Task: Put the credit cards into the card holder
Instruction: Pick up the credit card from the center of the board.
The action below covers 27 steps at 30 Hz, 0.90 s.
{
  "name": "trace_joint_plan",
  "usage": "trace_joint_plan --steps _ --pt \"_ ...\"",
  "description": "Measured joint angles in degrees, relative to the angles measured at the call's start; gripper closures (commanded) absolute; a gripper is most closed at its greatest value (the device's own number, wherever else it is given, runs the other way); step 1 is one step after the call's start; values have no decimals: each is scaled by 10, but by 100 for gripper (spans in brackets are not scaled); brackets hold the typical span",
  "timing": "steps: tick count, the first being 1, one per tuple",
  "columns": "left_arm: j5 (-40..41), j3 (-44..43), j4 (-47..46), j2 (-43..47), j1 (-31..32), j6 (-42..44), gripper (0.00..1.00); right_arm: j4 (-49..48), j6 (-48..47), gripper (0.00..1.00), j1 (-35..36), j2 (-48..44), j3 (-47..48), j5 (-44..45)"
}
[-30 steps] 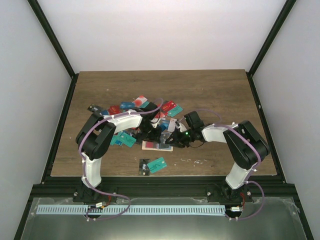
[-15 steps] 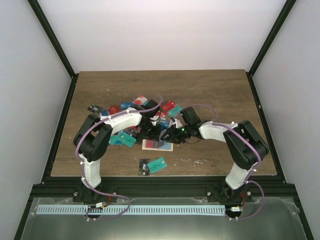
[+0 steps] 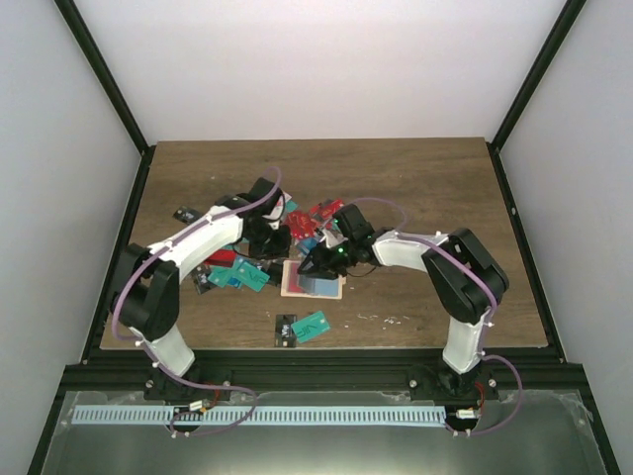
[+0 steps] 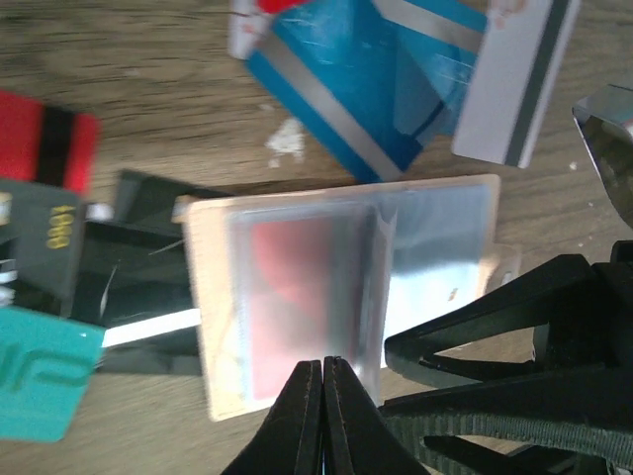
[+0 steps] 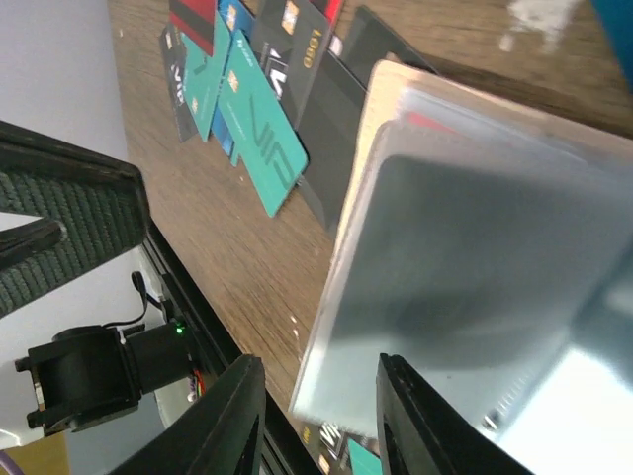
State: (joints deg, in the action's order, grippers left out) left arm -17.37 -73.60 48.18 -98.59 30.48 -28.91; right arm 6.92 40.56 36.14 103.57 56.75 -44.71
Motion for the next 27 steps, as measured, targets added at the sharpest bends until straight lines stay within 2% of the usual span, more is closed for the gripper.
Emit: trace_joint_plan --steps 6,14,22,27 --pt "23 44 18 56 -35 6 96 5 -8 58 21 38 56 -16" --pt "25 135 18 133 -35 7 90 24 -26 52 23 -20 63 -6" --pt "-16 233 -35 183 -4 -2 89 20 0 49 23 -169 -79 30" --pt "-30 258 -75 183 32 -9 88 17 34 49 23 -228 -177 46"
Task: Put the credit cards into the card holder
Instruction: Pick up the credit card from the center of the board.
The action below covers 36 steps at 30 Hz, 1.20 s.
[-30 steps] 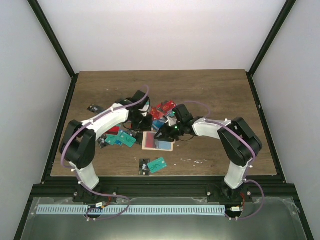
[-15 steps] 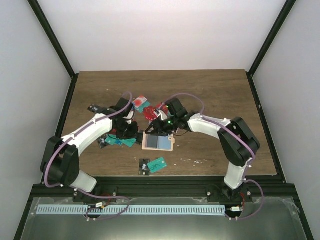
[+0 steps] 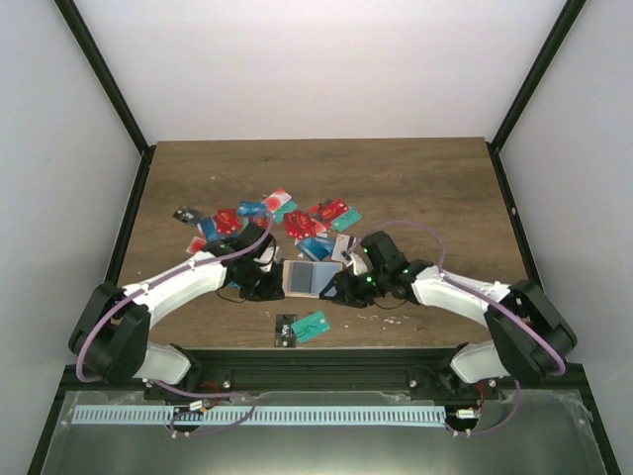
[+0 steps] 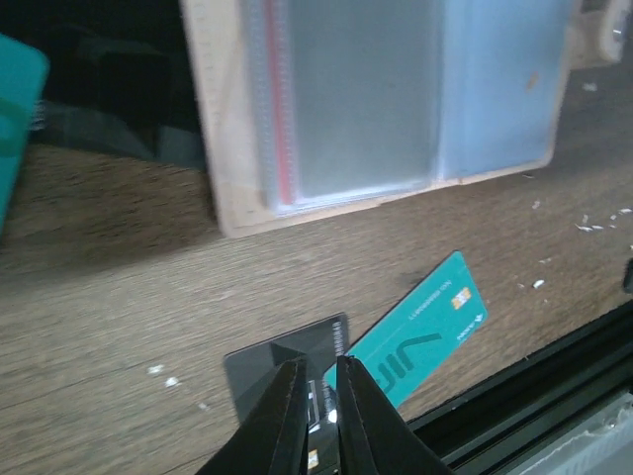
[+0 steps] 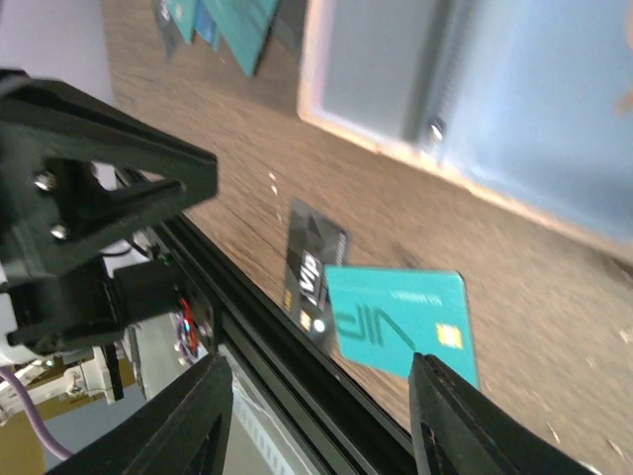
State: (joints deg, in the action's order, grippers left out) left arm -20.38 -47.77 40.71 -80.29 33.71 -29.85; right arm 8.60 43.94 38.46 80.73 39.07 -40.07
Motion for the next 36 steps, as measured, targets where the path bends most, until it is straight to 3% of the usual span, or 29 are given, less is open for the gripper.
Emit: trace_joint_plan --steps 13,27,36 --pt "-3 3 -108 -48 59 1 87 11 54 46 2 -138 -118 37" --pt "0 -24 -141 -158 113 1 85 40 76 45 3 -190 -144 52" --pt "0 -13 -160 -155 137 -3 82 43 87 45 3 -193 -156 53"
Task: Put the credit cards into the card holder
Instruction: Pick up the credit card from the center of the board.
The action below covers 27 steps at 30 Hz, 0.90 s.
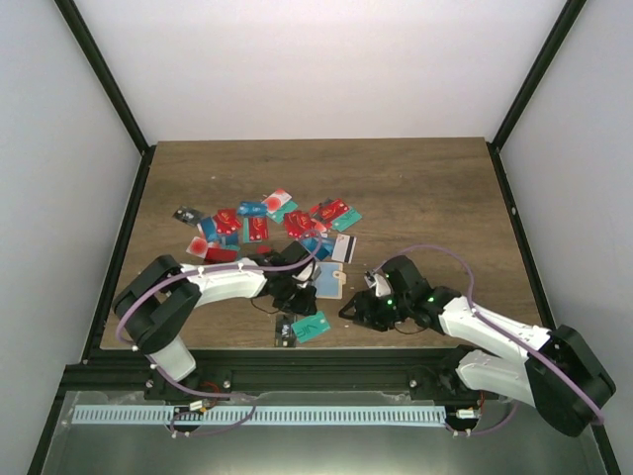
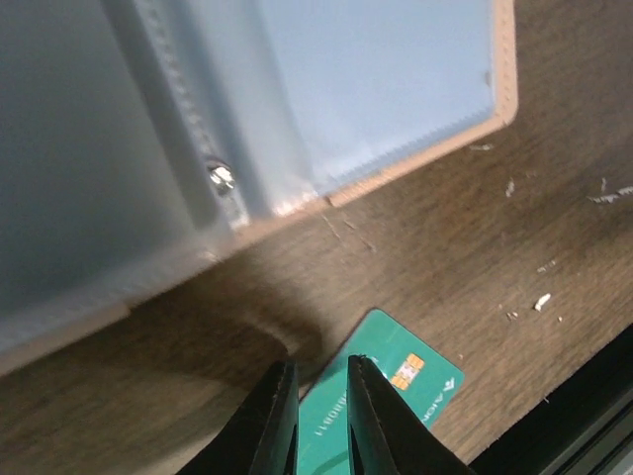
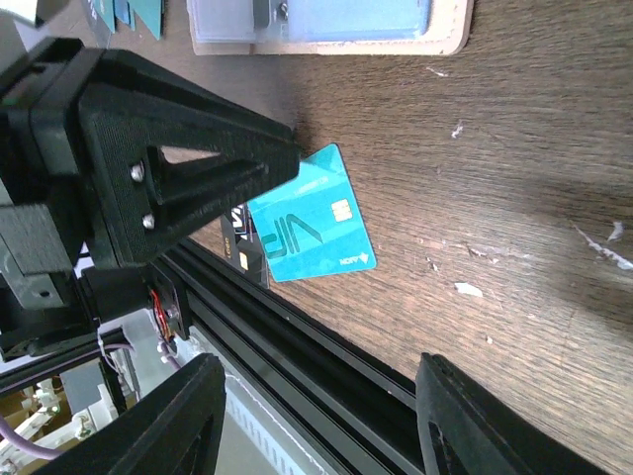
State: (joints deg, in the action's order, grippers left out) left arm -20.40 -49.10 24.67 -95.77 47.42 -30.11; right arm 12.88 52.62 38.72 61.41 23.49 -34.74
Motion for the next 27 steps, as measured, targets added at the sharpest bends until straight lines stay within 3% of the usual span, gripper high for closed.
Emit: trace_joint_plan --steps 15,27 --pt "17 59 -39 49 52 -75 82 -37 40 45 7 -3 -37 -13" --pt "31 61 -25 57 56 -84 82 -124 139 43 121 49 -61 13"
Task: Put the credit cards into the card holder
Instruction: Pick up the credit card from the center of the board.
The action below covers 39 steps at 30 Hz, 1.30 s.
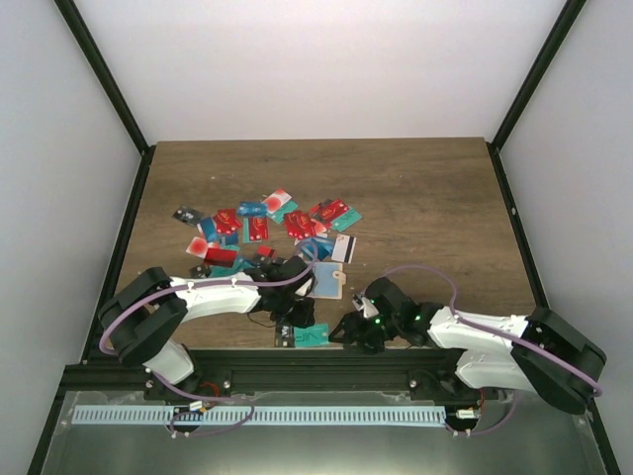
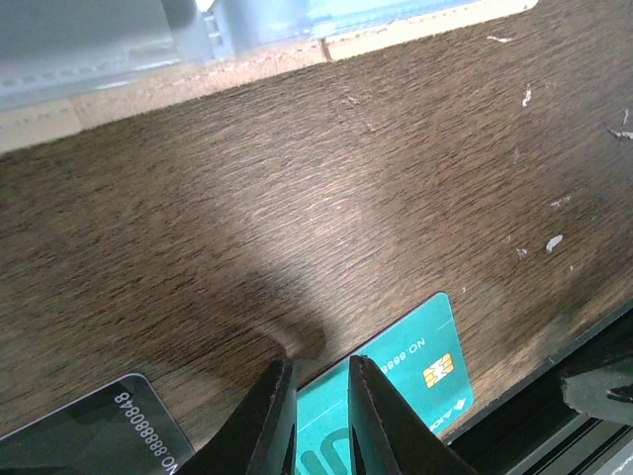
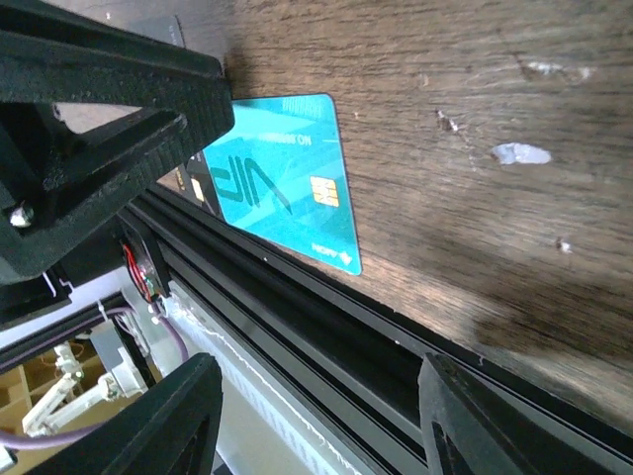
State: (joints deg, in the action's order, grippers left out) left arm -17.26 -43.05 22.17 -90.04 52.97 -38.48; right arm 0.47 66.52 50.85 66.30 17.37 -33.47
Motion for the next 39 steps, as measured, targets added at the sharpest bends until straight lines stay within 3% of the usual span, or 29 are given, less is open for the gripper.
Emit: trace_joint_plan --steps 9,27,32,39 --pt "-16 -2 18 0 0 26 82 -51 85 42 64 40 0 48" --pt "-60 -12 44 -14 0 87 83 -245 280 46 166 176 6 172" --pt "-75 -11 52 -14 0 96 84 -295 323 56 188 204 8 211" --pt "-96 2 54 -7 -3 103 84 -304 356 78 210 213 13 259"
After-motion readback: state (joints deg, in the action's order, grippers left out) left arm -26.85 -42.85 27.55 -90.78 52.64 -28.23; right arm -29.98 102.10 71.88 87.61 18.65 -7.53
